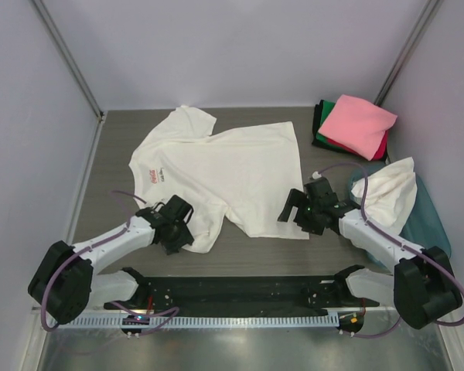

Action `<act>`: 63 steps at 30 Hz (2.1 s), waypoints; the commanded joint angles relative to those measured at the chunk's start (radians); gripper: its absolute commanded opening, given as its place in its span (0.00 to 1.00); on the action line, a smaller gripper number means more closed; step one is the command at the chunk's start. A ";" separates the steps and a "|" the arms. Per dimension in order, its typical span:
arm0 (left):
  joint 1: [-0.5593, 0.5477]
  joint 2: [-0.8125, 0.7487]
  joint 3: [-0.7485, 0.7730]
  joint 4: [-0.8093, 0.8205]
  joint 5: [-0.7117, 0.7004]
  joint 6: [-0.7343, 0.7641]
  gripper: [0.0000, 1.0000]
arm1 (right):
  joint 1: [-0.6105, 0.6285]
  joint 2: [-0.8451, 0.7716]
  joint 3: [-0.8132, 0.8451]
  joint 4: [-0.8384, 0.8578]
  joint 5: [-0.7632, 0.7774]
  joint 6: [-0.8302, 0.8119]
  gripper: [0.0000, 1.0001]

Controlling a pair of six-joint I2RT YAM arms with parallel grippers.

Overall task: Fold and stack the t-shirts
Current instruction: Flatten the tshirt out, then fold the tshirt

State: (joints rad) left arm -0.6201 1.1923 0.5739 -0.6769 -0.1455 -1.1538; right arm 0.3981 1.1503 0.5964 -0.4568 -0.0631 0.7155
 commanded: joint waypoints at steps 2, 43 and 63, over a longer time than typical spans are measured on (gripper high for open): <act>-0.015 0.041 -0.031 0.100 -0.077 -0.067 0.44 | 0.002 0.006 -0.020 0.073 -0.065 0.016 0.96; -0.043 -0.548 0.142 -0.724 -0.198 -0.239 0.01 | -0.120 -0.118 -0.070 -0.128 0.039 0.050 0.98; -0.043 -0.609 0.119 -0.621 -0.232 -0.190 0.01 | -0.117 -0.293 -0.213 -0.192 0.324 0.260 0.89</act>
State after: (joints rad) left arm -0.6590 0.6079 0.7006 -1.3136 -0.3405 -1.3457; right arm 0.2813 0.8112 0.3916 -0.6807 0.1738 0.9661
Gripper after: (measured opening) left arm 0.009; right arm 0.927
